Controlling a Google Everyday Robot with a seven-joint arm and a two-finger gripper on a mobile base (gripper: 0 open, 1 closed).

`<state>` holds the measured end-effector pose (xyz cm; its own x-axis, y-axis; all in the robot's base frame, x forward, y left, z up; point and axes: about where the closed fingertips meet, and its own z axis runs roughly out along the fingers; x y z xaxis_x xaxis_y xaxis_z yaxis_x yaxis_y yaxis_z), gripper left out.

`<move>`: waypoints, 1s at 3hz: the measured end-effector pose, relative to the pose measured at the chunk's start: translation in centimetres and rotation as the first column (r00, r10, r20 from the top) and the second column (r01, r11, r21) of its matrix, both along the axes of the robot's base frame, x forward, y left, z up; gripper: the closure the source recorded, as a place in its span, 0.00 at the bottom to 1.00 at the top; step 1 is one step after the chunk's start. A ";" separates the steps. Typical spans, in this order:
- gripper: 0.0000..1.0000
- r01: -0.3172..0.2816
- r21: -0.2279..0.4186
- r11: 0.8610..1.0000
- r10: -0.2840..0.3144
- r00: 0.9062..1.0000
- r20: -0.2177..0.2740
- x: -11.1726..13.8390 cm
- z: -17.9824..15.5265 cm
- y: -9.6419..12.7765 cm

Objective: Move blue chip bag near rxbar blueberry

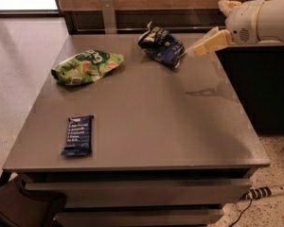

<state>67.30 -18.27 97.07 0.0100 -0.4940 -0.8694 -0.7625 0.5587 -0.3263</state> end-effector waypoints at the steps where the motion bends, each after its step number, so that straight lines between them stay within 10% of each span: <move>1: 0.00 -0.006 -0.010 1.000 0.006 1.000 -0.004 -0.3 0.0 0.1; 3: 0.00 0.029 0.034 0.999 -0.027 0.998 -0.059 3.9 -3.6 0.9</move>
Offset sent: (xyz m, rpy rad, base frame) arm 0.0250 -0.0010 -0.0265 0.0345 0.0392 -0.0625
